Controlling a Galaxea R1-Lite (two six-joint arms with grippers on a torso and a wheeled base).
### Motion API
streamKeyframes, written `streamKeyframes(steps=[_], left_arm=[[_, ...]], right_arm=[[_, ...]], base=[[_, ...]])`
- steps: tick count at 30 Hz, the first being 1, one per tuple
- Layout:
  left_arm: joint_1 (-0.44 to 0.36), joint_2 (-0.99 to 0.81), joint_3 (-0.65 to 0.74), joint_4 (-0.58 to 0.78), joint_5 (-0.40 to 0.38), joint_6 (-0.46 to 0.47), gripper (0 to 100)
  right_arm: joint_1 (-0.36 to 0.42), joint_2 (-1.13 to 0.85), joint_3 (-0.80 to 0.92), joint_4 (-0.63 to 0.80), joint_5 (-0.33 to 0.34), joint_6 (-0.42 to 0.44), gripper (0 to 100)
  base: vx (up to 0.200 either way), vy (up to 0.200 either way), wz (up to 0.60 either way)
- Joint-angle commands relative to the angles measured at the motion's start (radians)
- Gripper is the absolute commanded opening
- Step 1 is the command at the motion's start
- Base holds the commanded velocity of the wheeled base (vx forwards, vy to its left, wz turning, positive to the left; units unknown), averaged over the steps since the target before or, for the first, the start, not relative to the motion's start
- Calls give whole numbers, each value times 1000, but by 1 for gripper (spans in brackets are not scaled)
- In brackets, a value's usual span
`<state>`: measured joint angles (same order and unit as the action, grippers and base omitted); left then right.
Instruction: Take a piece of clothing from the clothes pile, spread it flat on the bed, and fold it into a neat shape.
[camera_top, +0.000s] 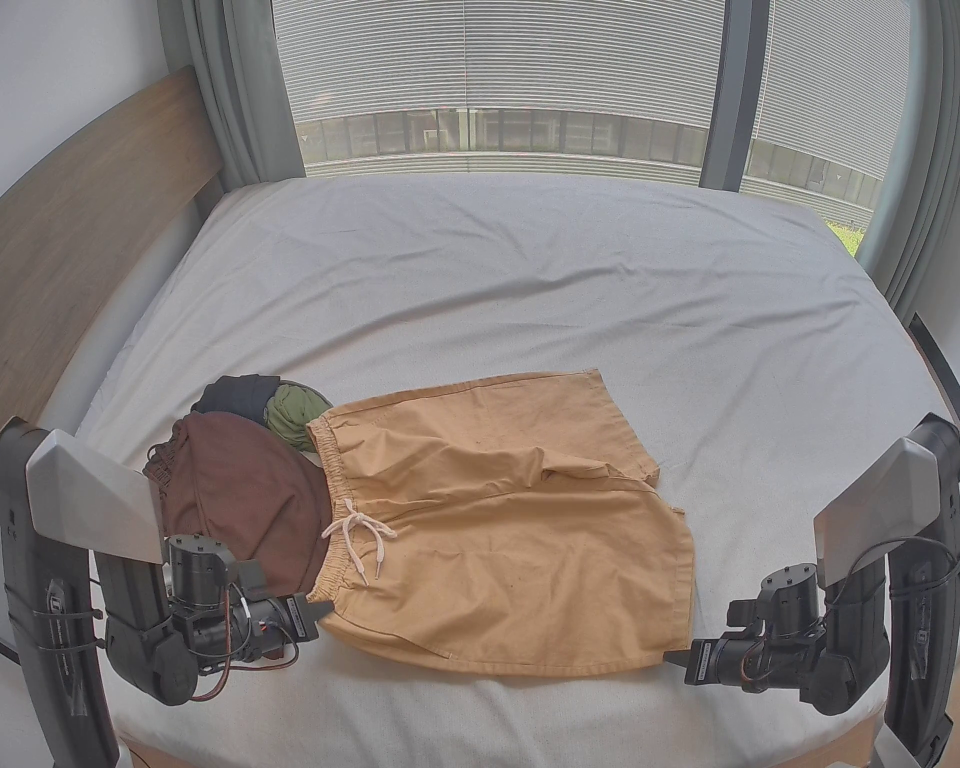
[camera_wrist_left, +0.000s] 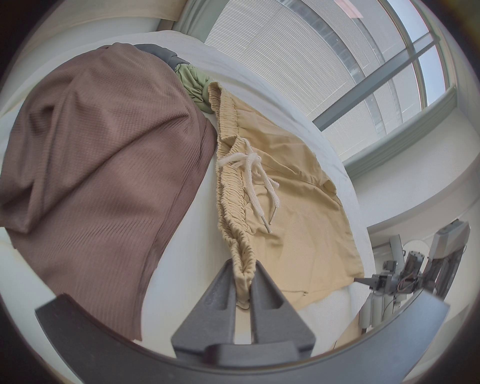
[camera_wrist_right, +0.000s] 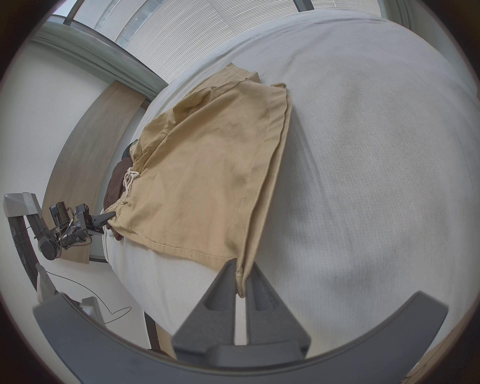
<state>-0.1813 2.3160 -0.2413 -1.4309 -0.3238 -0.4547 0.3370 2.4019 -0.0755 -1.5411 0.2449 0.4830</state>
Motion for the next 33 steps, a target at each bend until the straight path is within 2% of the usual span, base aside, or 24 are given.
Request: streamKeyframes(steps=[1, 19, 27, 28, 33], left_arm=[[5, -49, 103, -3, 0, 50, 0], [-3, 8, 120, -26, 11, 94, 0], [-4, 71, 132, -114, 12, 96, 0], [-4, 71, 132, -114, 12, 96, 0], [-6, 68, 134, -114, 12, 96, 0]], right_arm=[[4, -10, 45, -1, 8, -7, 0], [0, 8, 66, -1, 8, -35, 0], [0, 28, 65, -1, 10, -34, 0], [0, 34, 65, -1, 10, -34, 100], [-4, 39, 66, -1, 11, -30, 100]], base=[[0, 0, 0], [0, 0, 0], [0, 0, 0], [0, 0, 0], [0, 0, 0]])
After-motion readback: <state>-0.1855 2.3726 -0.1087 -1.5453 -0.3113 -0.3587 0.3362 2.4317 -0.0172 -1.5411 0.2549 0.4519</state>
